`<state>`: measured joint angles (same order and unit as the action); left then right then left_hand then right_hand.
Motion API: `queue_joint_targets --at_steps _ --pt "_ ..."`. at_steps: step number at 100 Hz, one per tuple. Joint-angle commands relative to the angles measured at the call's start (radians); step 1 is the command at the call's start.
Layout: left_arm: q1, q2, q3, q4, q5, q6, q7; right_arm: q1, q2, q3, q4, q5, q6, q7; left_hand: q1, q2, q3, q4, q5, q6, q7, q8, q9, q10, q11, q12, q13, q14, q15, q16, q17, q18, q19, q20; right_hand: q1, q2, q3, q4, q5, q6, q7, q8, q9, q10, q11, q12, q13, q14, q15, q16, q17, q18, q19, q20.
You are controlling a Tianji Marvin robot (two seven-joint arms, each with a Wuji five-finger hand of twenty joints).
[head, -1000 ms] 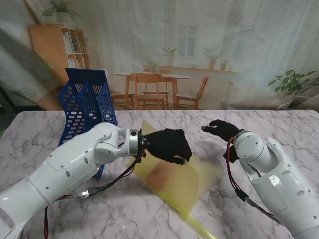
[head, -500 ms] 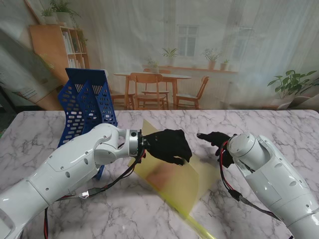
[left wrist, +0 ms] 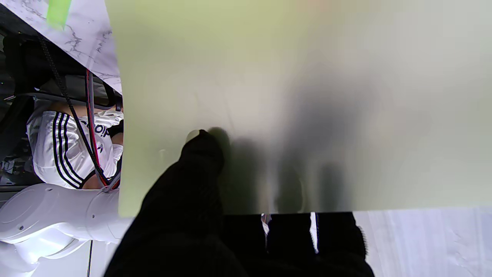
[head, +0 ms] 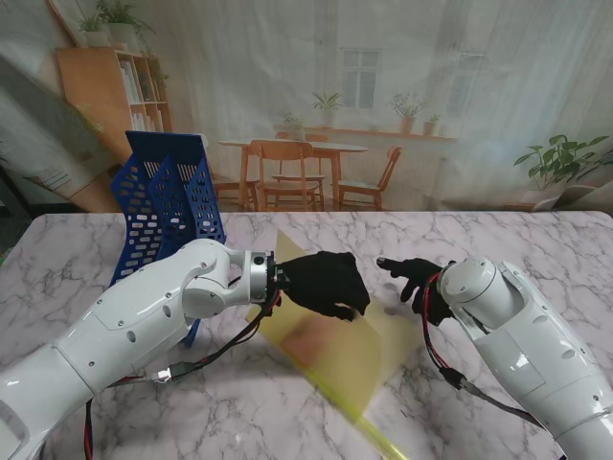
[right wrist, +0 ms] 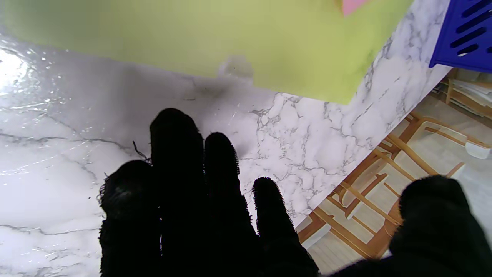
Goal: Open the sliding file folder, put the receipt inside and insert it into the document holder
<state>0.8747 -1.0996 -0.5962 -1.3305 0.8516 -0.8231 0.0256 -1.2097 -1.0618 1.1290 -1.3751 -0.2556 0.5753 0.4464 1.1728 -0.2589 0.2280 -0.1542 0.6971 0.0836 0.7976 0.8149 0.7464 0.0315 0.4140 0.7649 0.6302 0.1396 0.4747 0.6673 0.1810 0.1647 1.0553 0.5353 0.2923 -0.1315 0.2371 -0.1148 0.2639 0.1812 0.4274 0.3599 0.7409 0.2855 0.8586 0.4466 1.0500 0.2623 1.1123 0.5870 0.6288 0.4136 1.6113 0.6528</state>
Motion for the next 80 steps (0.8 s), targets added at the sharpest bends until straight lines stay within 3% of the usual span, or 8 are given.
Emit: queue_joint_targets --at_steps 1,12,28,37,48,63,73,80 --pt "-0.007 -0.005 0.003 0.008 -0.003 0.008 -0.011 -0.010 -0.001 0.002 -0.021 0.007 0.003 -0.001 0.118 0.157 0.150 0.074 0.179 -0.115 0.402 0.125 -0.020 -0.016 0.019 -0.002 -0.022 -0.007 0.024 0.000 -0.007 -0.014 -0.011 0.003 -0.022 0.039 -0.021 0.032 0.023 0.024 0.020 -0.038 0.108 0.002 0.110 0.054 0.132 -0.018 0.134 -0.007 0.092 0.019 0.099 0.022" --pt "-0.007 -0.006 0.004 0.009 -0.006 0.012 -0.011 -0.012 0.004 0.006 -0.038 0.029 0.016 0.023 0.118 0.157 0.150 0.074 0.179 -0.115 0.402 0.125 -0.020 -0.016 0.020 -0.002 -0.022 -0.006 0.024 0.000 -0.007 -0.014 -0.011 0.004 -0.030 0.059 -0.027 0.033 0.038 0.044 0.091 -0.094 0.248 -0.024 0.203 0.135 0.252 -0.083 0.258 -0.019 0.156 0.029 0.146 0.002" --pt "-0.008 -0.007 0.004 0.011 -0.003 0.012 -0.007 -0.014 0.010 0.004 -0.045 0.037 0.013 0.045 0.118 0.158 0.151 0.074 0.179 -0.114 0.403 0.125 -0.020 -0.016 0.020 -0.002 -0.021 -0.005 0.025 0.001 -0.007 -0.014 -0.010 0.004 -0.028 0.086 -0.040 0.034 0.140 0.047 0.156 -0.100 0.316 -0.052 0.244 0.193 0.257 -0.112 0.359 0.017 0.157 0.030 0.138 -0.002" --pt "-0.006 -0.007 0.001 0.011 -0.001 0.010 -0.004 -0.026 0.008 0.005 -0.058 0.016 0.001 0.031 0.118 0.157 0.151 0.074 0.179 -0.114 0.403 0.125 -0.018 -0.016 0.022 -0.001 -0.020 -0.006 0.027 0.001 -0.006 -0.015 -0.009 0.004 0.003 0.099 -0.082 0.038 0.217 -0.038 0.146 -0.075 0.170 -0.025 0.154 0.228 0.133 -0.065 0.238 0.005 0.010 0.037 0.047 0.005" --pt "0.000 -0.005 -0.009 0.004 0.004 0.004 -0.004 -0.047 0.008 0.028 -0.078 0.006 -0.015 0.021 0.118 0.157 0.152 0.074 0.180 -0.113 0.404 0.124 -0.018 -0.016 0.022 -0.002 -0.019 -0.007 0.027 0.001 -0.005 -0.015 -0.008 0.004 0.065 0.123 -0.168 0.049 0.189 -0.099 0.083 -0.012 -0.087 -0.042 0.012 0.128 -0.209 -0.013 -0.034 0.023 -0.197 -0.024 -0.063 -0.006" --pt "0.009 0.001 -0.026 -0.013 0.012 -0.007 -0.012 -0.090 -0.001 0.079 -0.113 -0.009 -0.061 -0.022 0.118 0.158 0.152 0.074 0.179 -0.113 0.404 0.124 -0.018 -0.016 0.023 -0.003 -0.019 -0.006 0.027 0.001 -0.005 -0.015 -0.008 0.004 0.157 0.130 -0.251 0.063 0.145 -0.143 0.039 0.028 -0.329 -0.093 -0.082 0.037 -0.506 -0.056 -0.266 -0.018 -0.409 -0.115 -0.147 -0.008" --pt "0.022 0.006 -0.047 -0.028 0.023 -0.013 -0.012 -0.107 -0.004 0.099 -0.130 -0.038 -0.079 -0.047 0.118 0.157 0.153 0.074 0.179 -0.113 0.404 0.124 -0.017 -0.017 0.023 -0.003 -0.019 -0.006 0.027 0.001 -0.005 -0.016 -0.008 0.004 0.169 0.125 -0.255 0.064 0.130 -0.142 0.021 0.032 -0.398 -0.116 -0.157 -0.040 -0.623 -0.089 -0.513 -0.128 -0.530 -0.109 -0.346 -0.077" --pt "0.029 0.008 -0.058 -0.035 0.028 -0.014 -0.013 -0.107 -0.004 0.104 -0.132 -0.049 -0.071 -0.052 0.118 0.157 0.153 0.073 0.179 -0.113 0.404 0.124 -0.017 -0.017 0.024 -0.003 -0.018 -0.006 0.027 0.001 -0.006 -0.015 -0.008 0.003 0.163 0.126 -0.255 0.064 0.096 -0.128 -0.005 0.025 -0.416 -0.103 -0.222 -0.106 -0.638 -0.069 -0.653 -0.193 -0.559 -0.084 -0.475 -0.119"
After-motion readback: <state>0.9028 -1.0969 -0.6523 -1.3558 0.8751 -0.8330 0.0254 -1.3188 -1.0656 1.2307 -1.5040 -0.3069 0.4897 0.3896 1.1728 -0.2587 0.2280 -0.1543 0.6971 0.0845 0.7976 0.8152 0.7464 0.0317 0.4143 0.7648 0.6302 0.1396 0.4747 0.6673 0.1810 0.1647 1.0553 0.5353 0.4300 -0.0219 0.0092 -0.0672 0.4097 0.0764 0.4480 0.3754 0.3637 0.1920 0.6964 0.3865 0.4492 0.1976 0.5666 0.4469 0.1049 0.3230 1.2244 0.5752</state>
